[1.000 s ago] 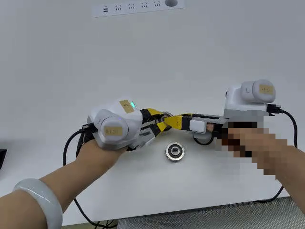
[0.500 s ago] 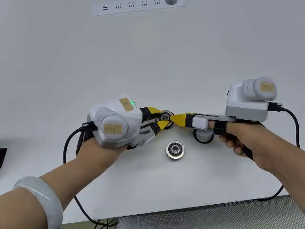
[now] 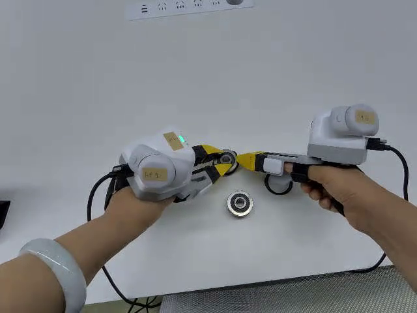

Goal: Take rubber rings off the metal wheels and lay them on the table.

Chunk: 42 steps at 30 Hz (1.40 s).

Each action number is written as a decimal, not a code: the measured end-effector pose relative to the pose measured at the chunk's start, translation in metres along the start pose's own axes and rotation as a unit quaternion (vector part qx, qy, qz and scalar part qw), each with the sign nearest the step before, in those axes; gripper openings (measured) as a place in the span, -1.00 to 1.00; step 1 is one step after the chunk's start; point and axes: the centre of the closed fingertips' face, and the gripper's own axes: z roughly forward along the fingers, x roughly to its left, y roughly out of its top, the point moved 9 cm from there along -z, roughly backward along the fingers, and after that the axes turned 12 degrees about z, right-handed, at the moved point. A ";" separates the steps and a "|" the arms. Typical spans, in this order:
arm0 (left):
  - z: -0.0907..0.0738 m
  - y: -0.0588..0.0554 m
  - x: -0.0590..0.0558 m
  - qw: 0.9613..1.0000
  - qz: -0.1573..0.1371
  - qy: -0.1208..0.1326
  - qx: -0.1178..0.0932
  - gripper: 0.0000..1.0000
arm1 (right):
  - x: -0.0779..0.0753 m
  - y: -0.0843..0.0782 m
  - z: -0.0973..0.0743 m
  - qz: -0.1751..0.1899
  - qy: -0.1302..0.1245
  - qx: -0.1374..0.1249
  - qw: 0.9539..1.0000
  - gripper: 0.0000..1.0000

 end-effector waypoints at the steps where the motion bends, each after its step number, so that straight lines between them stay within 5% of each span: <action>1: 0.000 0.000 0.000 1.000 0.000 0.000 0.000 -0.73 | 0.000 0.000 0.000 -0.001 0.001 0.000 1.000 -0.97; 16: 0.000 0.000 0.001 1.000 0.002 -0.001 0.001 -0.73 | 0.013 0.000 0.002 -0.001 0.030 -0.003 1.000 -0.97; 42: -0.004 0.003 -0.003 1.000 0.024 -0.011 -0.001 -0.64 | 0.008 0.000 0.002 0.009 0.013 -0.003 1.000 -0.96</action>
